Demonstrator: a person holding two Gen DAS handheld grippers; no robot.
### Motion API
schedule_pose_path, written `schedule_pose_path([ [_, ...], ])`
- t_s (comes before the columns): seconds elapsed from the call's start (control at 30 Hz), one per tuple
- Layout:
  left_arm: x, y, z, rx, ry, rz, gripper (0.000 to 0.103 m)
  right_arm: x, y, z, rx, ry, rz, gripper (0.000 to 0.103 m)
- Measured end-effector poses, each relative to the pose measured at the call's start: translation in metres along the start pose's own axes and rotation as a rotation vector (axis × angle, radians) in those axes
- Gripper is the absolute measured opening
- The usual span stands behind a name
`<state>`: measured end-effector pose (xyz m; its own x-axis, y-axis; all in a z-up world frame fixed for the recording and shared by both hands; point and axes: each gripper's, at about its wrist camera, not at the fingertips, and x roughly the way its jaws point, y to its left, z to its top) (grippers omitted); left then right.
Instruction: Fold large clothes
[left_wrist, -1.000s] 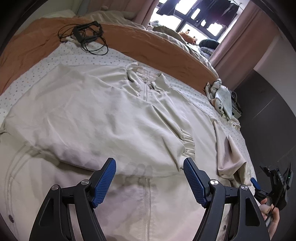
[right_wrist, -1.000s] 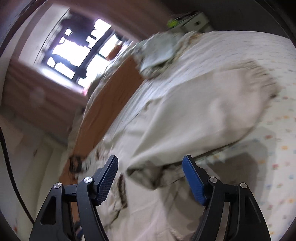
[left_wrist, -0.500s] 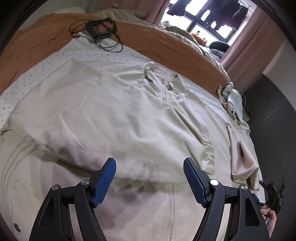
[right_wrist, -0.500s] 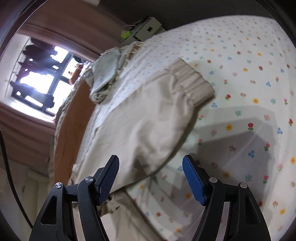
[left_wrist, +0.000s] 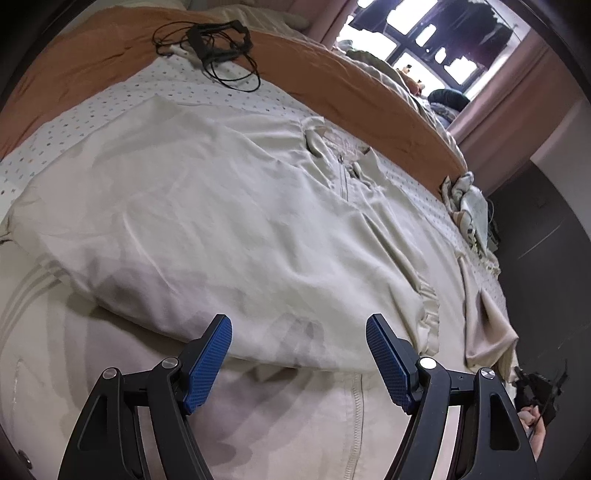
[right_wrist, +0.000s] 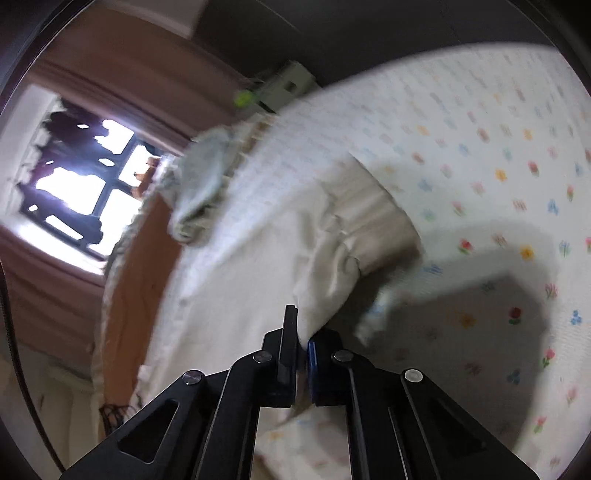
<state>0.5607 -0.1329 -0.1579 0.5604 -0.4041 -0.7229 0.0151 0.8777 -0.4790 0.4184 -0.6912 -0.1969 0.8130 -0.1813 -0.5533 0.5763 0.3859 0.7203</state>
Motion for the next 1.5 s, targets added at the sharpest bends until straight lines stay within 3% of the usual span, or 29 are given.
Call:
schedule_pose_path([
  [0.23,-0.016,0.006,0.004,-0.043,-0.029,-0.034,0.076,-0.051,0.083,-0.019,-0.123,-0.053,0.185,0.006],
  [0.47,-0.034,0.02,0.009,-0.098,-0.064,-0.046,0.076,-0.089,0.166,-0.059,-0.25,-0.07,0.35,0.006],
  [0.77,-0.055,0.04,0.013,-0.17,-0.104,-0.049,0.076,-0.101,0.239,-0.128,-0.36,0.018,0.514,0.005],
  [0.9,-0.058,0.046,0.015,-0.177,-0.114,-0.038,0.076,-0.095,0.265,-0.164,-0.418,0.097,0.579,0.005],
  [1.23,-0.057,0.064,0.017,-0.233,-0.119,-0.019,0.076,-0.03,0.296,-0.259,-0.589,0.378,0.563,0.005],
  [1.47,-0.059,0.058,0.016,-0.213,-0.125,0.015,0.076,0.019,0.293,-0.303,-0.668,0.591,0.439,0.006],
  [1.5,-0.059,0.058,0.016,-0.21,-0.125,0.016,0.076,0.02,0.293,-0.303,-0.668,0.609,0.431,0.012],
])
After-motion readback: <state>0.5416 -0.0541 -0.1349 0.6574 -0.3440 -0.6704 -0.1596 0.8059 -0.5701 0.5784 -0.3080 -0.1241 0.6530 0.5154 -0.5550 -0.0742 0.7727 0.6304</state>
